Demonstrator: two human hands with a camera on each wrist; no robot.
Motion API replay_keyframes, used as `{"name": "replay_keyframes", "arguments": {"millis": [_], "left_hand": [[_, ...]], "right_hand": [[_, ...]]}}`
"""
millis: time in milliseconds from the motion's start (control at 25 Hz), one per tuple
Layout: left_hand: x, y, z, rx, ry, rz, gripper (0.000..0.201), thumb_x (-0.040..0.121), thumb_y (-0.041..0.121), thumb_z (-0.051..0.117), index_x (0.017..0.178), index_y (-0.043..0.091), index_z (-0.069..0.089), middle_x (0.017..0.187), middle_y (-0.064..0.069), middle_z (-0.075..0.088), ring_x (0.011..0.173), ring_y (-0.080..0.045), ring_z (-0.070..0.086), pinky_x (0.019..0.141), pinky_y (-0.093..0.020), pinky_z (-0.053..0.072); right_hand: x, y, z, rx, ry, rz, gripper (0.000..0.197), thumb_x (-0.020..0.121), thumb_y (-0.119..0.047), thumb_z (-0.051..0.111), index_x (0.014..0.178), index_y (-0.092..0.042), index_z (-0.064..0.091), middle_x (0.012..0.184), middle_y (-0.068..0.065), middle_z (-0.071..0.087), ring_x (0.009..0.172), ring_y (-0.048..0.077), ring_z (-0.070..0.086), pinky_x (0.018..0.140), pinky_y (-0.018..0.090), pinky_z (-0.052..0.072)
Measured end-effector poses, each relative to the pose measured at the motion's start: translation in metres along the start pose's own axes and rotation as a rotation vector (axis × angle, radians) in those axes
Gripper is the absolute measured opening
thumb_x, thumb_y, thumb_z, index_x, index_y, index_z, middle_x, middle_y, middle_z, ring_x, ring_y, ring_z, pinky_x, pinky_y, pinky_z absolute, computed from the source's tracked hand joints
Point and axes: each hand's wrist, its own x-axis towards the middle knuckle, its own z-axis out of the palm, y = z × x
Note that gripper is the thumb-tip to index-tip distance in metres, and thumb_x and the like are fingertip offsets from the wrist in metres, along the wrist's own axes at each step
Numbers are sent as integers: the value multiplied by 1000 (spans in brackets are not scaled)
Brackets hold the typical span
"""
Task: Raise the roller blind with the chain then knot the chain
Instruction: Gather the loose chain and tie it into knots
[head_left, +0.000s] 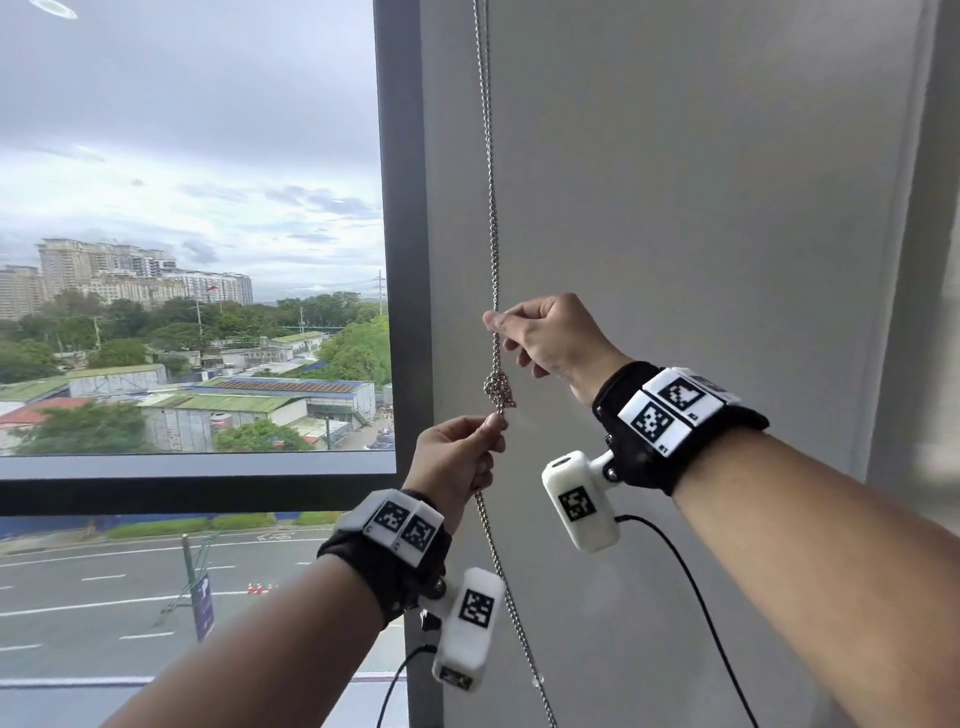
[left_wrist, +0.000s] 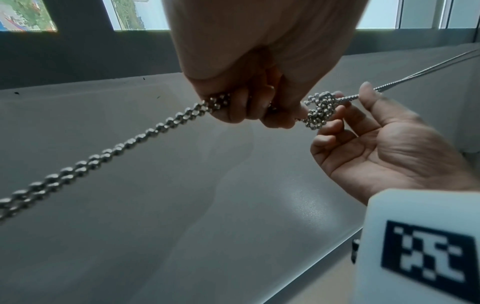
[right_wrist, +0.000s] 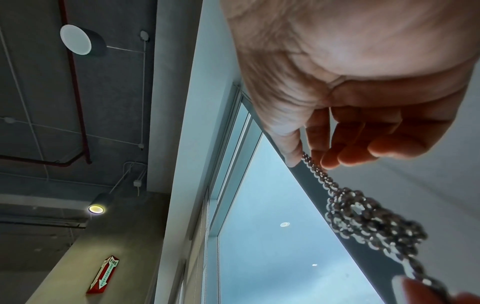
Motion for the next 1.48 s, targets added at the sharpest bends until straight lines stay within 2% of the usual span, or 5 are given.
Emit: {"name": "replay_keyframes", "arguments": {"millis": [360,800,1120,1320,1480], "left_hand": [[-16,-30,-21,159,-153,-130,11,84,3,61,82,1,72,64,-10,69,59,-20,67,72,-32,58],[-22,-42,-37,250,-193,-68,11,85,-3,57,82,-4,68,60,-8,69,56,-16,67,66,-26,56],[-33,-50,-48,492,-355,-199,9,81,11,68,72,10,72,64,-1,71,63,-14,64,72,-30,50],[-32,-11,-35,388,-325,-130,13,86,6,59,78,2,69,66,-5,71,60,-13,66,67,-27,56],[-23,39,-18,171,-248,-20,16,89,5,53,84,-4,65,67,-9,70,59,-16,65,60,-24,54]], "right_hand": [[8,1,-2,-6,13,-40,19,86,-23,72,89,-4,76,70,-3,65,32,-7,46,39,7,33],[6,-3,-6,-22,10,-16,23,86,-24,72,93,-2,75,28,-21,41,31,-6,44,46,10,30],[9,2,-8,-14,51,4,21,83,-25,75,91,-5,77,35,-20,49,31,-6,44,44,10,30],[11,6,-10,1,70,-12,21,82,-26,76,91,-8,78,87,2,76,40,-8,48,59,13,37],[10,6,-11,-5,72,-15,20,81,-24,77,91,-7,78,57,-13,64,34,-8,46,54,11,33]]}}
